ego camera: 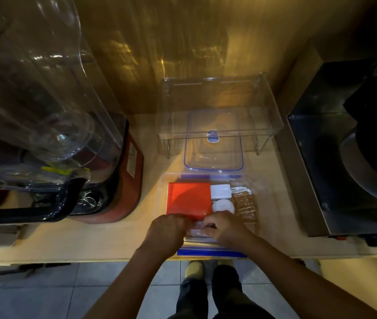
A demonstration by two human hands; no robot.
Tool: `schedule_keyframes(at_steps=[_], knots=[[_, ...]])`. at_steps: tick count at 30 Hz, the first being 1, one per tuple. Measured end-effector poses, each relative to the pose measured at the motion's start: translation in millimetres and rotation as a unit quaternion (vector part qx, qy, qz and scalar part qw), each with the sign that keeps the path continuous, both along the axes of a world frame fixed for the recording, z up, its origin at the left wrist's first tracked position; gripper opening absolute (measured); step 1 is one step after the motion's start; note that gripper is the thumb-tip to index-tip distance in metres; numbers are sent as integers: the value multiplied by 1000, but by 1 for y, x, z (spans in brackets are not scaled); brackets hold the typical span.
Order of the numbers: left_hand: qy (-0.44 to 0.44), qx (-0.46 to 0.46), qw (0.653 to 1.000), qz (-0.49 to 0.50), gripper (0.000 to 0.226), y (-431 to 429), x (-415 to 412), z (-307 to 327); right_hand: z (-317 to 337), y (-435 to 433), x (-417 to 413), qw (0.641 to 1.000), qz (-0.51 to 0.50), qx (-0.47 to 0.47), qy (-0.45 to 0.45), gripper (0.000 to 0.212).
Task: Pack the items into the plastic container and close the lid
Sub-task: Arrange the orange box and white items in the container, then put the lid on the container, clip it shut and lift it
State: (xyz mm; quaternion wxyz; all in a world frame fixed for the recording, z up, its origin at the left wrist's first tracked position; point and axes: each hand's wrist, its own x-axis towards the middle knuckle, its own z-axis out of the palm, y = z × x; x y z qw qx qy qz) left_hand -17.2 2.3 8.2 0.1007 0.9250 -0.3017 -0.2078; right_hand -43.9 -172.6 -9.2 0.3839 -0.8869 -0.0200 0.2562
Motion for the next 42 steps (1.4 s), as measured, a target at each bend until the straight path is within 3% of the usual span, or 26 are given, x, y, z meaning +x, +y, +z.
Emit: schedule_keyframes(at_steps=[6, 9, 12, 16, 19, 24, 28, 37, 42], knots=[[-15, -44, 999, -8, 21, -1, 3, 3, 6, -7, -2, 998, 36, -34, -29, 19], [-55, -102, 993, -7, 20, -6, 8, 13, 12, -15, 1, 996, -39, -24, -76, 17], [-115, -95, 988, -27, 23, -16, 16, 12, 13, -31, 6, 976, -87, -147, -138, 14], [-104, -59, 992, -38, 42, -25, 21, 1, 14, -45, 11, 941, 8, -322, -103, 47], [-91, -41, 994, -42, 52, -26, 21, -9, 11, -50, 12, 903, 107, -402, -107, 41], [-78, -12, 995, -53, 62, -22, 24, -18, 6, -51, 19, 860, 171, -470, -97, 37], [-68, 0, 996, -61, 65, -19, 28, -21, 3, -49, 27, 831, 197, -509, -108, 31], [-58, 2, 996, -64, 66, -15, 34, -21, 5, -63, 29, 839, 201, -489, -130, 23], [-56, 8, 996, -67, 68, -15, 36, -22, -2, -62, 31, 814, 214, -525, -126, 24]])
